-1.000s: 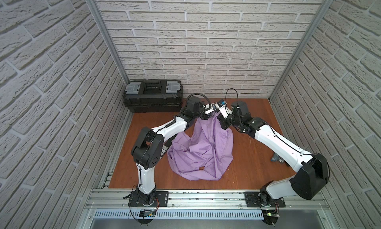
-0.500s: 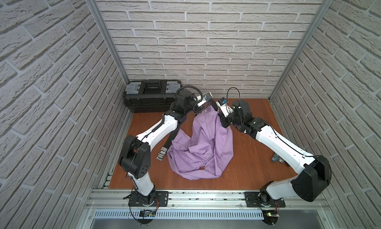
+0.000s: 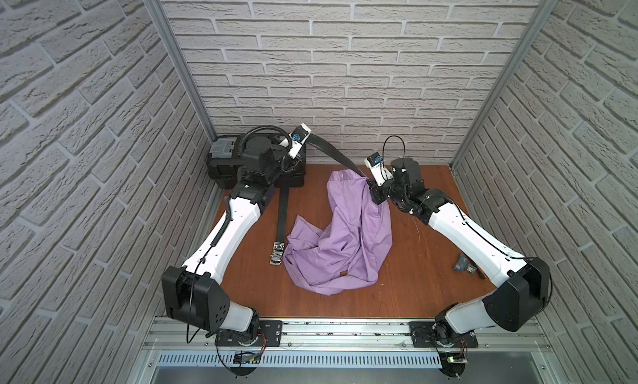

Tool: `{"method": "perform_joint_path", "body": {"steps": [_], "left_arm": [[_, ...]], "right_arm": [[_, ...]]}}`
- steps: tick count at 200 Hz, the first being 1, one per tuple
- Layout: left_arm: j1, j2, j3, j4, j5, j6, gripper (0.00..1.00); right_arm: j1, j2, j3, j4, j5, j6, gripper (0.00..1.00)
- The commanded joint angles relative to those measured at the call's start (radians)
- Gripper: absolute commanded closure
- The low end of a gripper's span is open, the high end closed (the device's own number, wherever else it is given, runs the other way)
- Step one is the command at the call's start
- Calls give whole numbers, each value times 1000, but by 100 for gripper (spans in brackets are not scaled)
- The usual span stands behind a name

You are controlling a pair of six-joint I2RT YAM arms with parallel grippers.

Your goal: Remove the belt from the trousers

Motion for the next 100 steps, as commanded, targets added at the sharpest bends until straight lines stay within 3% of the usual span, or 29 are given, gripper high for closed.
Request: {"method": "perform_joint_path", "body": {"steps": [1,42,100], "left_arm": [[78,-95,-30,119,-3,-103,100],[182,-152,-86,164,32,-210,100],[176,-129,-172,184,170,-312,100]], "right_arm": [[-52,29,54,-38,87,-5,98],[-75,72,89,-51,83,-6,98],[-75,44,10,16,-26,54,98]]}}
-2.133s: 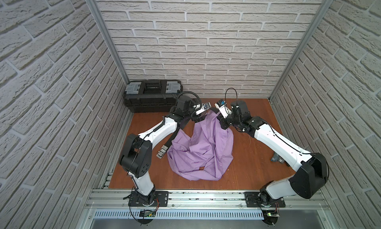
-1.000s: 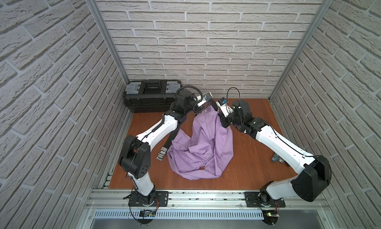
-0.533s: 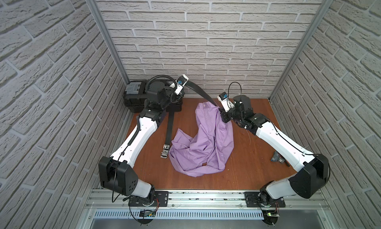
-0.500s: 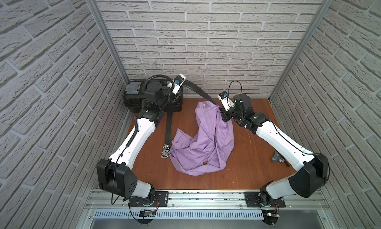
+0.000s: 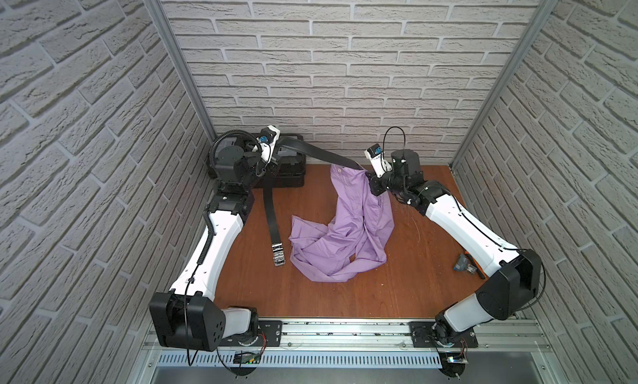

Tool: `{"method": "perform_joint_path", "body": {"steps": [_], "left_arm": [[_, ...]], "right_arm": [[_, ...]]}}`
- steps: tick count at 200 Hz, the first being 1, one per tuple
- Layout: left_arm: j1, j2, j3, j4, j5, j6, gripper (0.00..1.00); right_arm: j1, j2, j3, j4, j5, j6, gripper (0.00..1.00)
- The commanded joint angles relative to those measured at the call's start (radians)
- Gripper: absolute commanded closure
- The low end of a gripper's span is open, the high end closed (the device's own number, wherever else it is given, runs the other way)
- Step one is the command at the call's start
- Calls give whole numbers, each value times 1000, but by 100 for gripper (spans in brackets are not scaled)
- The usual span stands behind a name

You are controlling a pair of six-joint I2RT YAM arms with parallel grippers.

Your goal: Remove the belt from the trousers

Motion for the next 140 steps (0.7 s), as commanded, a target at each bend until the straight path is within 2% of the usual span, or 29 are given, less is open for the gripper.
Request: {"method": "perform_joint_path", "body": {"steps": [1,15,59,72,113,124,140], "left_arm": [[25,-21,-42,156,45,-113,100],[4,-20,-108,167,90,-111,100],[-135,-21,-375,201,90,4,77],[-168,-17,-438,200,78,17,66],[-213,-17,-532,163,40,58,46],[-214,-23,-535,147,34,73,37],[-215,-32,-522,108,28,96,18]], "right_arm": [[-42,-22,-58,12,27,38,98],[-35,-37,-97,40,-1,49,98],[5,-49,-155,33,31,25,98],[10,-59,-164,30,51,16,98],[19,-95,-174,36,76,-27,98],[25,-102,-173,36,80,-39,98],[31,-106,-170,30,85,-50,98]]}}
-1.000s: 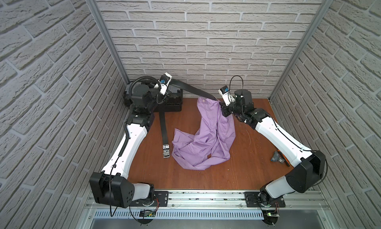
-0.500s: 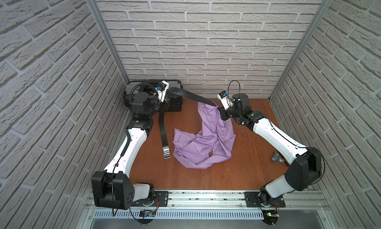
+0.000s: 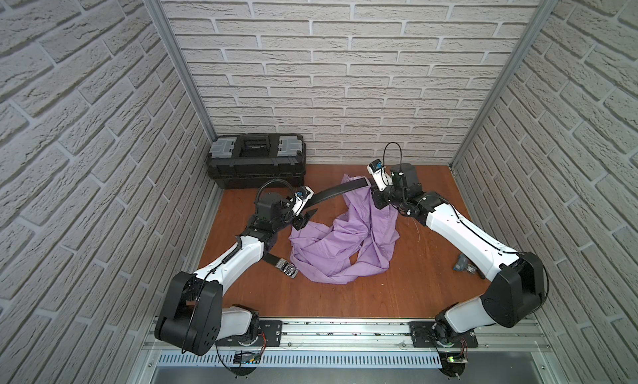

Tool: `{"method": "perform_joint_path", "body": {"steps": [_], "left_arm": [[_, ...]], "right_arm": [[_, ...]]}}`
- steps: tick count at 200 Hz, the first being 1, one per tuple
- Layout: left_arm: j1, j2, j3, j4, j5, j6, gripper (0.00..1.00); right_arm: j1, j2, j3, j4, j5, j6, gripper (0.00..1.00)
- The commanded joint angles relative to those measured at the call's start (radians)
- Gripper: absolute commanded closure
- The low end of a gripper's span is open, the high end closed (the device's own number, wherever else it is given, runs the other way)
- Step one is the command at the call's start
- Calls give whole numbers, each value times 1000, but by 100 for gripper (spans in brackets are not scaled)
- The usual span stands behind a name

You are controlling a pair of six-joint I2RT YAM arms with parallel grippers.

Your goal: Remove the belt from the trousers

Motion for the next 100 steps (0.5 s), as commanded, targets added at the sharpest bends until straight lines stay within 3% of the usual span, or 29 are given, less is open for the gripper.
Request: {"method": "perform_joint_path", "body": {"steps": [1,18,68,100], "left_arm": [[-5,-31,9,0,-14,52,17],[-11,-49,34,-48,-16,79,2],[-84,-118,117,-236,-89,234,2],[-130,-172,145,-261,-130,257,2]], "right_arm": [[16,-46,-6,23,22,-32,98],[23,-46,-5,16,24,-31,98],[36,-49,-14,10,29,-23,98],[38,-48,-16,-1,29,-12,98]]}}
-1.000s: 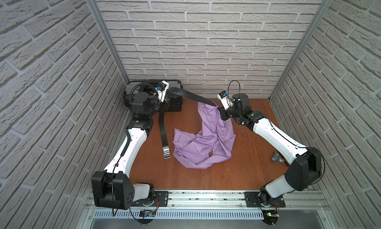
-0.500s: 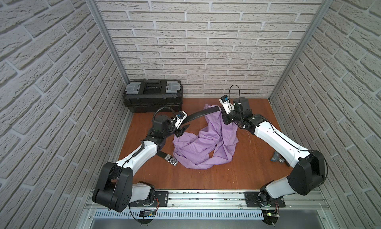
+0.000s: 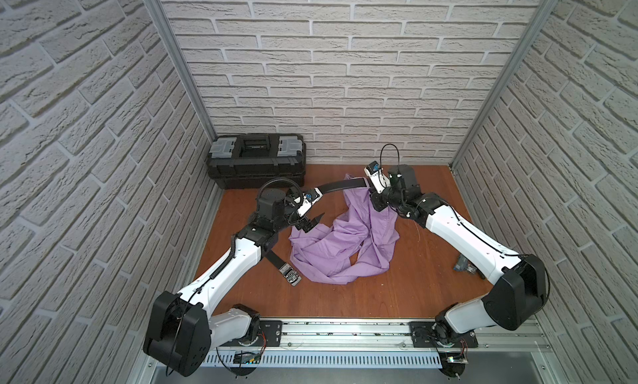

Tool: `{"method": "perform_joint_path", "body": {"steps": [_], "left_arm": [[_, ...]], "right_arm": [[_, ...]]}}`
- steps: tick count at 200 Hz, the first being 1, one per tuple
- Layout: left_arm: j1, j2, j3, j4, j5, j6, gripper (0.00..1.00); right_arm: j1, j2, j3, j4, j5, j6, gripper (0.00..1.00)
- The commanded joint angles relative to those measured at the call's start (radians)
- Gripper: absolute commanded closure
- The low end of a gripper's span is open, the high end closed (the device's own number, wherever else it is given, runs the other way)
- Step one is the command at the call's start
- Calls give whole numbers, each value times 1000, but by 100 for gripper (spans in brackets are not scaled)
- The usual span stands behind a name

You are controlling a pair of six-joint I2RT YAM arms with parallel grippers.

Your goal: Remove the belt from the trousers

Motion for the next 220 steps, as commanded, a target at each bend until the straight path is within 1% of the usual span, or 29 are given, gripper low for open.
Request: {"method": "perform_joint_path", "body": {"steps": [1,19,29,53,62,74,92,104,130,142,160,168,180,194,220], "left_arm": [[-29,-42,40,-38,-46,63,2],[-63,-48,76,-45,-73,89,2],[-86,-32,108,-51,-108,119,2],[-160,75,236,-115,-250,257,2],[-176,128,286,-155,-273,319,2],[-191,180,314,-136,-278,386,2],[-199,245,313,-42,-259,451,2],[-204,301,341,-18,-247,484,2],[-205,448,472,-47,-223,517,2],[-207,497,501,7,-229,503,2],[-223,547,529,82,-200,491,3],[-236,571,556,85,-204,496,6],[-259,601,597,72,-229,504,13],[-276,614,620,68,-245,509,27],[-287,599,601,71,-242,503,56]], "right_arm": [[8,-40,-16,21,8,6,98],[8,-39,-20,17,6,9,98],[9,-42,-23,18,5,13,98],[9,-47,-33,20,-4,24,98],[9,-48,-39,25,-14,31,98],[9,-47,-43,31,-35,39,98],[8,-43,-37,31,-46,46,98],[8,-41,-33,29,-52,46,98],[8,-48,-34,26,-64,54,98],[8,-52,-29,15,-69,64,98],[8,-56,-39,6,-84,60,98],[8,-56,-44,7,-72,60,98],[8,-57,-43,2,-63,63,98],[8,-66,-48,10,-53,71,98],[7,-75,-49,11,-33,59,98]]}}
